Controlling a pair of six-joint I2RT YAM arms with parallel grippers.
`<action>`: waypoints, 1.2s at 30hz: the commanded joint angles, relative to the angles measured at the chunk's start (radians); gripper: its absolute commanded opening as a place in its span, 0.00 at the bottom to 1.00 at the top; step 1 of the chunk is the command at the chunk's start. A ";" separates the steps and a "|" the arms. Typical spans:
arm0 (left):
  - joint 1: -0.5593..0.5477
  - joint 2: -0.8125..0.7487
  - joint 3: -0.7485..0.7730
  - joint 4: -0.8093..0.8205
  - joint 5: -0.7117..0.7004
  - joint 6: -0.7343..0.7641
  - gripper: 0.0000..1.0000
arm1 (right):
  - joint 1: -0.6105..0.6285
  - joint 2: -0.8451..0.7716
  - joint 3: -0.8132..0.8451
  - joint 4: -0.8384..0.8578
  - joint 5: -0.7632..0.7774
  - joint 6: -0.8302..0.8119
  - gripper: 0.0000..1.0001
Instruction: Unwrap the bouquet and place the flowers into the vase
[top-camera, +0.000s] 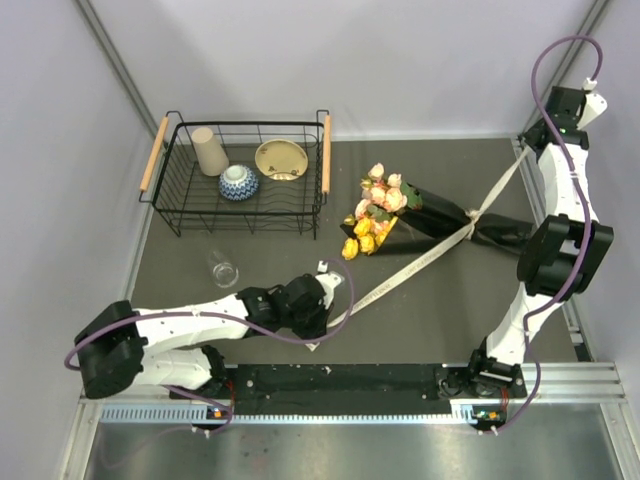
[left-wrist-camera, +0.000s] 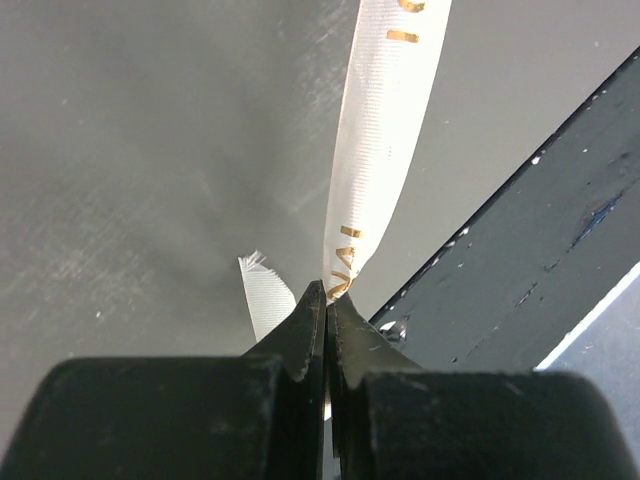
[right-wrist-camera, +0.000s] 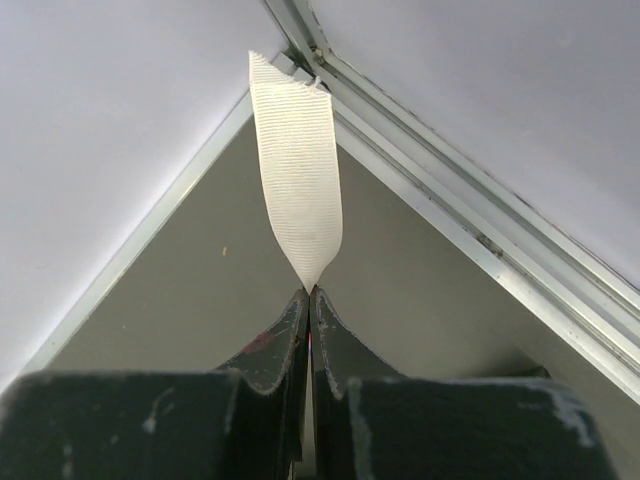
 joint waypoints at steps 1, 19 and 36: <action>0.000 -0.081 -0.029 -0.071 -0.066 -0.059 0.00 | -0.010 0.009 0.101 0.006 0.033 -0.021 0.00; 0.000 -0.137 -0.037 -0.060 -0.114 -0.104 0.00 | -0.010 0.125 0.539 -0.047 -0.030 0.028 0.00; 0.071 -0.020 0.151 0.187 0.153 0.071 0.98 | 0.006 0.084 0.178 -0.395 -0.237 -0.021 0.71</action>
